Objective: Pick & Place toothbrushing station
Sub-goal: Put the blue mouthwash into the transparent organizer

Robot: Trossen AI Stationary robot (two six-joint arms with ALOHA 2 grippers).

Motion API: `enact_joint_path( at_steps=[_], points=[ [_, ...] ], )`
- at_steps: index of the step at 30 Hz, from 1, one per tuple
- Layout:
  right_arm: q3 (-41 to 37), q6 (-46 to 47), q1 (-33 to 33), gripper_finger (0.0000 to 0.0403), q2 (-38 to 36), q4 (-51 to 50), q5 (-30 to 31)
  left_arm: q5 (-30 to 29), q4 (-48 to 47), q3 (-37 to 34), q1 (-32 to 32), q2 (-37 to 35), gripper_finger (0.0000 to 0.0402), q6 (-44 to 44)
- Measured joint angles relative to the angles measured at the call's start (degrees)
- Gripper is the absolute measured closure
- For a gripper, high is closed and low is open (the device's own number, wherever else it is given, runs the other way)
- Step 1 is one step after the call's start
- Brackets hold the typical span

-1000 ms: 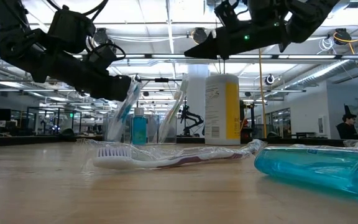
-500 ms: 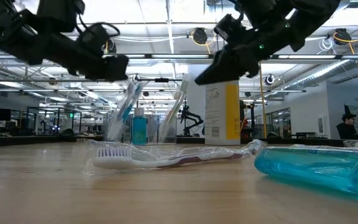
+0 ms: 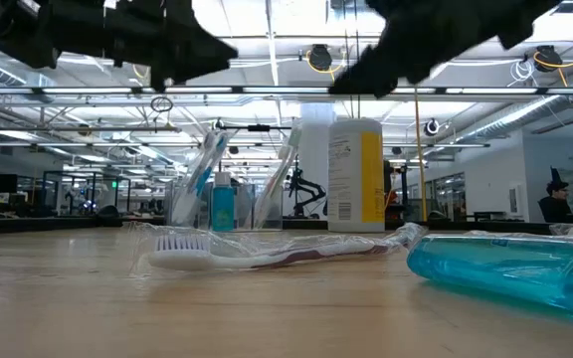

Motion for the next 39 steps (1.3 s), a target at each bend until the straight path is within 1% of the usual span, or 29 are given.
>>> enact_joint_path(
  at_steps=[2,4,7,9,11,13,15,17,18,20,23,26,28,30,32,34,37,39],
  points=[
    [0.0,1.4,3.1,0.0261,-0.5,1.7,0.2,2.4,-0.3,1.0,0.0,0.1,0.0257,0.4],
    [0.0,2.0,6.5,0.0261,-0.6,5.2,0.4,3.5,-0.1,2.2,0.0,0.1,0.0261,0.3],
    [0.0,0.5,12.5,0.0261,0.6,10.6,3.9,3.7,-0.1,3.0,0.0,0.1,0.0265,0.3],
    [0.0,-3.3,17.1,0.0261,1.9,12.8,8.0,3.8,-0.2,3.0,0.0,0.1,0.0266,0.1],
    [0.5,-5.8,21.1,0.0261,4.0,16.8,13.8,3.8,-0.1,3.1,0.2,0.1,0.0265,0.1],
    [2.4,-6.5,24.2,0.0261,6.4,20.5,20.3,3.7,0.6,3.1,0.6,0.1,0.0264,0.1],
    [5.3,-7.2,26.5,0.0261,8.6,20.5,25.1,4.5,0.6,4.0,1.1,0.1,0.0264,0.3],
    [9.5,-6.8,27.9,0.0261,11.0,18.0,26.3,6.9,-0.6,5.3,1.9,0.1,0.0265,0.4],
    [11.8,-5.5,28.6,0.0261,12.2,15.0,27.5,9.0,-2.3,6.2,2.2,0.1,0.0265,0.4],
    [16.9,-0.7,29.4,0.0261,14.9,6.8,29.8,13.2,-6.5,8.2,2.8,0.1,0.0265,0.5],
    [24.1,10.0,30.2,0.0261,18.7,-8.5,31.5,16.3,-13.4,12.0,3.3,0.1,0.0265,1.4],
    [29.7,20.3,30.7,0.0261,21.1,-21.5,29.6,16.2,-19.7,15.5,3.6,0.1,0.0266,4.0],
    [31.5,27.8,30.8,0.0261,21.8,-27.1,27.0,16.0,-22.1,17.1,3.9,0.1,0.0266,5.8],
    [31.8,37.8,30.3,0.0261,22.1,-30.4,22.4,16.1,-23.5,18.2,3.9,0.1,0.0266,6.4],
    [31.9,47.3,29.7,0.0261,22.6,-33.0,15.3,16.1,-25.6,18.7,3.8,0.1,0.0266,6.3],
    [31.9,54.9,29.4,0.0261,23.4,-37.1,9.2,16.1,-27.2,18.7,3.8,0.1,0.0266,5.0],
    [31.9,62.0,30.2,0.0261,26.4,-39.3,2.0,16.1,-31.2,18.8,3.8,0.1,0.0266,3.3],
    [31.8,63.8,31.2,0.0261,28.5,-39.9,-0.1,16.1,-33.1,18.7,3.8,0.1,0.0266,3.3]
  ],
)
